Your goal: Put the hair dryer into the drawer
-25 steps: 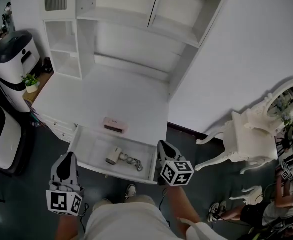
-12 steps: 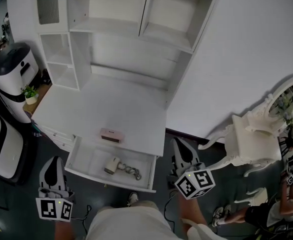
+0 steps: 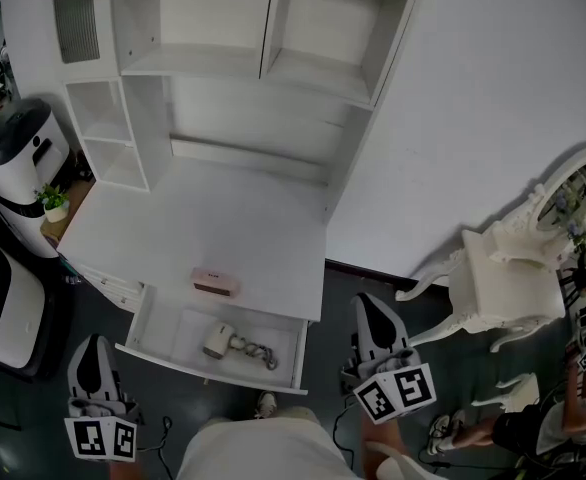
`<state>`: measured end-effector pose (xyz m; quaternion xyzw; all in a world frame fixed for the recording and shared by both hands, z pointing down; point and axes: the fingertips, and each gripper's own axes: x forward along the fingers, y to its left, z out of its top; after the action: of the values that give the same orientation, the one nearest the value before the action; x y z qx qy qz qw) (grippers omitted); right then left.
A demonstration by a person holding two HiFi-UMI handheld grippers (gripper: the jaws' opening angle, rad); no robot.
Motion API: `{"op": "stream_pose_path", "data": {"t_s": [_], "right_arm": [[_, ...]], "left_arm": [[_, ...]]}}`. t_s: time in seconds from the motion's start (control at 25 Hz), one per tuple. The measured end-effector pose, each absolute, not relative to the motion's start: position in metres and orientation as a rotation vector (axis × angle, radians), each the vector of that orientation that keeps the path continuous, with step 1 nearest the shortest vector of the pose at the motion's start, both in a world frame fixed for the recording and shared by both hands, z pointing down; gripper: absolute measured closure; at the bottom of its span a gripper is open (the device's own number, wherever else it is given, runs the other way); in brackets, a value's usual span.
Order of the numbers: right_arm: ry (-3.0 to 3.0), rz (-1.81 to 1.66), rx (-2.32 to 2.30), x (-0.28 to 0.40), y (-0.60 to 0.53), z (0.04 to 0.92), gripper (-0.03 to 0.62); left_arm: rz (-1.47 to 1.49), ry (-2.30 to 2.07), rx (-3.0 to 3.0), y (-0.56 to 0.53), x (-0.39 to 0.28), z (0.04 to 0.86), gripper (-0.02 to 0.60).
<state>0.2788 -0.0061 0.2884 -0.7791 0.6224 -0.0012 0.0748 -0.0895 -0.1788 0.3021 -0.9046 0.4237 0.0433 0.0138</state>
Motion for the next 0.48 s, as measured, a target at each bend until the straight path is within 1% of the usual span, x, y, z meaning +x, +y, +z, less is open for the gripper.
{"op": "stream_pose_path", "data": {"t_s": [0.48], "right_arm": [[1.951,-0.044,-2.297,0.281,-0.033,0.301,0.583]], "left_arm": [[0.119,1.404,-2.801,-0.177,-0.085,0.314,0.566]]}}
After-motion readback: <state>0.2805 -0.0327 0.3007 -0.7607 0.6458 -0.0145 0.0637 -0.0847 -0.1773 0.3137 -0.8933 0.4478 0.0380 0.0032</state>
